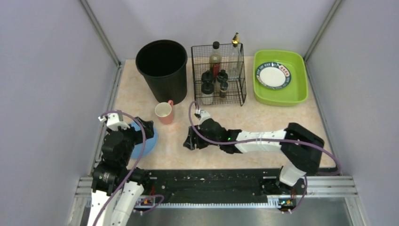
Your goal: Clear the kitchen counter
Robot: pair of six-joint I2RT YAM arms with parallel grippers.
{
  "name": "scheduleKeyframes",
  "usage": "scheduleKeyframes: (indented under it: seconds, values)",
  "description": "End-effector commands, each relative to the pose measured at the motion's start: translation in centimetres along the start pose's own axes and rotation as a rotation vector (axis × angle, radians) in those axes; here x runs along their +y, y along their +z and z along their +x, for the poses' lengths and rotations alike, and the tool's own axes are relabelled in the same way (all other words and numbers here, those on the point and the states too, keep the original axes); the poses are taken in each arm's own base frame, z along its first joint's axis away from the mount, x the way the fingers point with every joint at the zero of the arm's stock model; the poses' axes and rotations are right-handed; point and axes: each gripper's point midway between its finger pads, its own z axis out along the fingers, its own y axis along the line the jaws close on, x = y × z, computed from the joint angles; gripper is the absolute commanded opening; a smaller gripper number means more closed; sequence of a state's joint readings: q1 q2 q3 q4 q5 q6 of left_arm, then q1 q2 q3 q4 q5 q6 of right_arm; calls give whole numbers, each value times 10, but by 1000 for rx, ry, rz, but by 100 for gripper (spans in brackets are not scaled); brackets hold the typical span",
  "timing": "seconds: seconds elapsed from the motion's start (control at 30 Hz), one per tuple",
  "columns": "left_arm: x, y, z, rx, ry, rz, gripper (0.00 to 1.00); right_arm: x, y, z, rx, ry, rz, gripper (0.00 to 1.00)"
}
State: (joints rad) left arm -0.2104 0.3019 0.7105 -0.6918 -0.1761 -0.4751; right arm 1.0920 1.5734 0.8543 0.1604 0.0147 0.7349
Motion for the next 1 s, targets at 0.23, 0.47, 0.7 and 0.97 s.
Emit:
scheduleKeyframes:
  seconds: [0.23, 0.47, 0.7, 0.97]
  values:
    - [-2, -4, -11, -45, -16, 4, 99, 54, 72, -13, -97, 204, -120, 60]
    - [-3, -5, -11, -46, -15, 12, 98, 68, 107, -15, -85, 228, -132, 61]
    - [-3, -6, -11, -49, -15, 12, 98, 77, 140, -17, -67, 177, -111, 62]
    - [-3, -5, -11, -47, -13, 14, 98, 79, 169, -7, -15, 93, -83, 60]
